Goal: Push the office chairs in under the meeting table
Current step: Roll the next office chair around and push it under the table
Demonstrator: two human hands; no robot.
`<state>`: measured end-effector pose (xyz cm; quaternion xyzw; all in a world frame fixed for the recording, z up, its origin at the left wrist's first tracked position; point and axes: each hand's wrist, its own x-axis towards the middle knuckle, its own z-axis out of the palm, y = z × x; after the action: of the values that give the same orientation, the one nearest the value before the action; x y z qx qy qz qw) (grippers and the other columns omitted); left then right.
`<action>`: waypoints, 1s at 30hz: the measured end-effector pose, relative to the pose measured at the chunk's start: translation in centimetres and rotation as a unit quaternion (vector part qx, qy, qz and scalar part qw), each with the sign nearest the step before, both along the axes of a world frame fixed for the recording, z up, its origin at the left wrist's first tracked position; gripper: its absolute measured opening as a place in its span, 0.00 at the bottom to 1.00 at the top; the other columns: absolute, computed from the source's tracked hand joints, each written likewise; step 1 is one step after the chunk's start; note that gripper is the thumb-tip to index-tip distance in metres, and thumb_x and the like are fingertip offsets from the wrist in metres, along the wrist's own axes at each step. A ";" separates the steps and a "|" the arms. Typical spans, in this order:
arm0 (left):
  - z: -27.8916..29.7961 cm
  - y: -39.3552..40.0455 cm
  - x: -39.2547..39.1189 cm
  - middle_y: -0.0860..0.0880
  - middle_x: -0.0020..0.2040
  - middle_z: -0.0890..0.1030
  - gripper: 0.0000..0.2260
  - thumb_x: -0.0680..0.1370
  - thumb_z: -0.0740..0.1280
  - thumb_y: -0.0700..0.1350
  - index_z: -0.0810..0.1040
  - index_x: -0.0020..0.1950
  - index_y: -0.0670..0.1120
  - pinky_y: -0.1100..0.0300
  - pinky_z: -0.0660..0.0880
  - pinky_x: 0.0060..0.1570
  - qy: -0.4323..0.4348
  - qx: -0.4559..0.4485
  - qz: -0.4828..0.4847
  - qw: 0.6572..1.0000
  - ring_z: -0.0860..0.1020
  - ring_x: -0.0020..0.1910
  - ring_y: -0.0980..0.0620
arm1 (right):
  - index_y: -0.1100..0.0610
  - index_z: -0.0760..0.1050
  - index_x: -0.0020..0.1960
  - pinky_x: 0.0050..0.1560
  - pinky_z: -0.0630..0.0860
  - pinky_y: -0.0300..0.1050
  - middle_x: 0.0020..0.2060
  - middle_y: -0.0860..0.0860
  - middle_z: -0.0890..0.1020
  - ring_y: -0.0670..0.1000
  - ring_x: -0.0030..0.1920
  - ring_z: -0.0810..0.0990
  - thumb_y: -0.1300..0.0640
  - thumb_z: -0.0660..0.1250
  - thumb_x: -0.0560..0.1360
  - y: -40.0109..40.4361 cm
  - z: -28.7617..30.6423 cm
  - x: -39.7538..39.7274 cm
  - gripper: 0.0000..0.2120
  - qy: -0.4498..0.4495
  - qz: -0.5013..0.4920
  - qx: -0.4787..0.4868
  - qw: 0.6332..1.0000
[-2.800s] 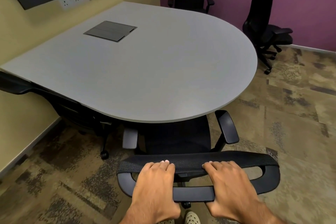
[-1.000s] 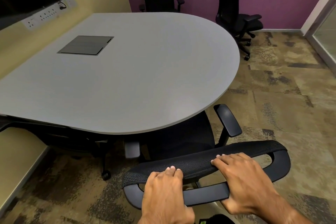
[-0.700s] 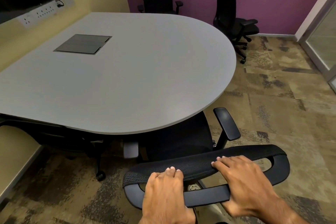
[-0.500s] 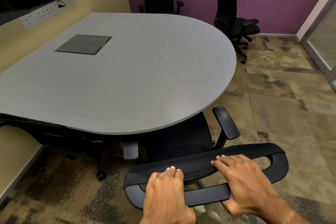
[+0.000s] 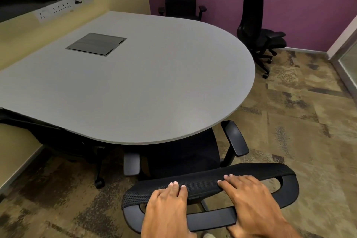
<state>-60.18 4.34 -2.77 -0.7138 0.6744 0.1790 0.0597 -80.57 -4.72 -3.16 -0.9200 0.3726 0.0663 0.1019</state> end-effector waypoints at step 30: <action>0.5 0.8 -4.0 0.54 0.48 0.84 0.36 0.46 0.69 0.65 0.84 0.51 0.51 0.61 0.77 0.50 0.030 -0.105 0.064 0.992 0.83 0.47 0.55 | 0.51 0.71 0.38 0.34 0.73 0.48 0.29 0.46 0.75 0.52 0.29 0.76 0.35 0.64 0.55 -0.5 0.9 -2.5 0.22 -0.065 0.014 -0.042 0.997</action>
<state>-64.22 5.14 -2.23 -0.7521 0.6440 0.1315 -0.0472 -83.03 -5.20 -2.25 -0.9308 0.3551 -0.0077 0.0864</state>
